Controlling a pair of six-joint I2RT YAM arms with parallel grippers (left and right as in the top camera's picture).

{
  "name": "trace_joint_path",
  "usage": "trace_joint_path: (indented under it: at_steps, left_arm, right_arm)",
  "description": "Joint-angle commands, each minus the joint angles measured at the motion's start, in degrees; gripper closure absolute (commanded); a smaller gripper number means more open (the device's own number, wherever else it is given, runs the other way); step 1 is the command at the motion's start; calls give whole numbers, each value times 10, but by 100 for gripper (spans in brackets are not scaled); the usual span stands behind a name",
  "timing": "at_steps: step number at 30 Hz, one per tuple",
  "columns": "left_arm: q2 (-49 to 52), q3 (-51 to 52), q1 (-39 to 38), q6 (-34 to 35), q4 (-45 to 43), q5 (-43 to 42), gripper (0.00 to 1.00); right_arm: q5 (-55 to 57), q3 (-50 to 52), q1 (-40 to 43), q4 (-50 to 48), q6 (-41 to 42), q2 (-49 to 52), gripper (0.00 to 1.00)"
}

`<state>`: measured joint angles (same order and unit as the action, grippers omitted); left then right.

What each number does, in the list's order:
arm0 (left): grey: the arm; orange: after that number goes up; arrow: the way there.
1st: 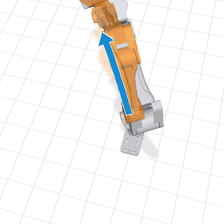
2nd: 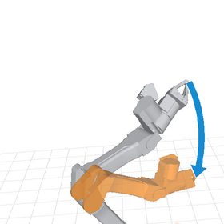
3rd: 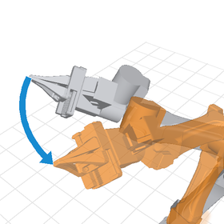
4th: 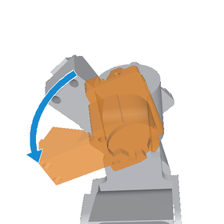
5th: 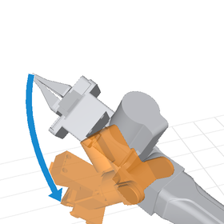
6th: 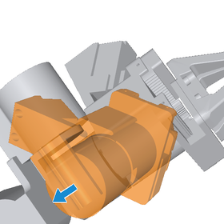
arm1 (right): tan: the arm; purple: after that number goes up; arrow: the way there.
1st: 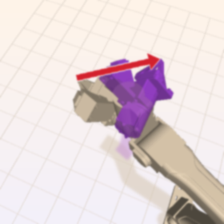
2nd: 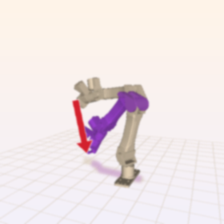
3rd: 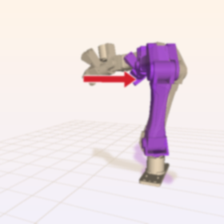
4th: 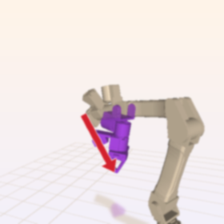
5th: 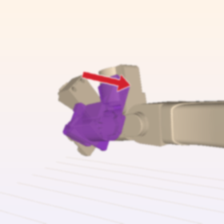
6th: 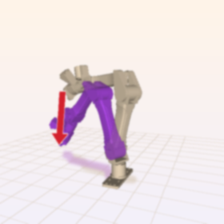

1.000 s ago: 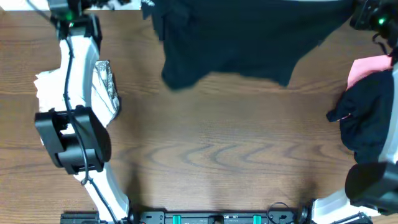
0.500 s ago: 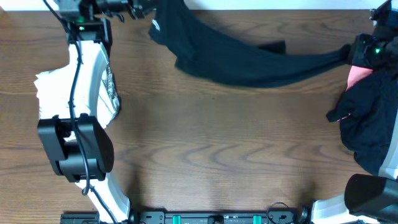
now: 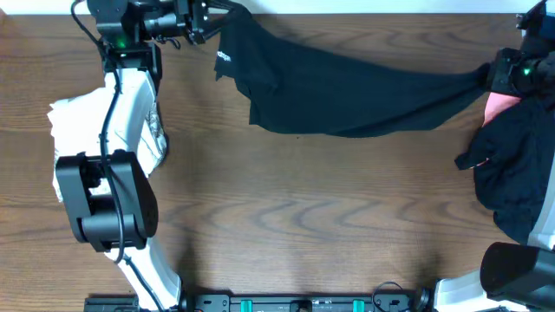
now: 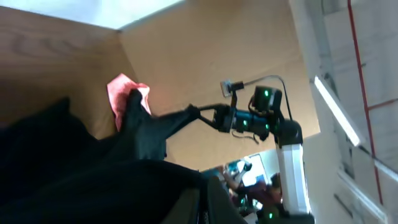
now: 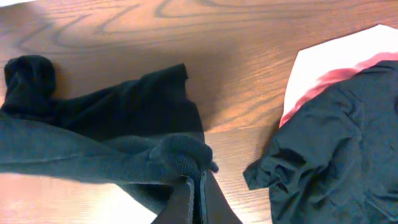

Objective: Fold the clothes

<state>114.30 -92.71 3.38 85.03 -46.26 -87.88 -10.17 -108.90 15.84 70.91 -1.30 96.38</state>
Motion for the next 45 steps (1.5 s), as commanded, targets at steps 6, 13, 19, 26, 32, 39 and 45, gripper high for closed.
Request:
trace_joint_path:
  at_steps: [6,13,19,26,32,39,45]
  left_arm:
    - [29,-5,26,-278,329,158,94]
    - [29,-7,32,-482,608,332,94]
    - [23,-13,34,-616,838,410,94]
    - [-27,-13,33,-756,1077,415,94]
    - [-100,-13,28,-809,1221,478,94]
    - [-178,-13,21,-817,1191,523,94]
    - [-215,-13,-6,-798,1099,698,94]
  right_arm:
    - [10,2,-1,0,-11,0,99]
    - [10,2,-1,-2,-12,0,99]
    - [23,3,-1,38,-11,1,99]
    - [23,27,-1,103,-11,2,99]
    - [23,108,-1,106,-11,2,99]
    - [5,155,-2,44,-10,1,99]
    - [-4,139,-2,-33,-5,-2,99]
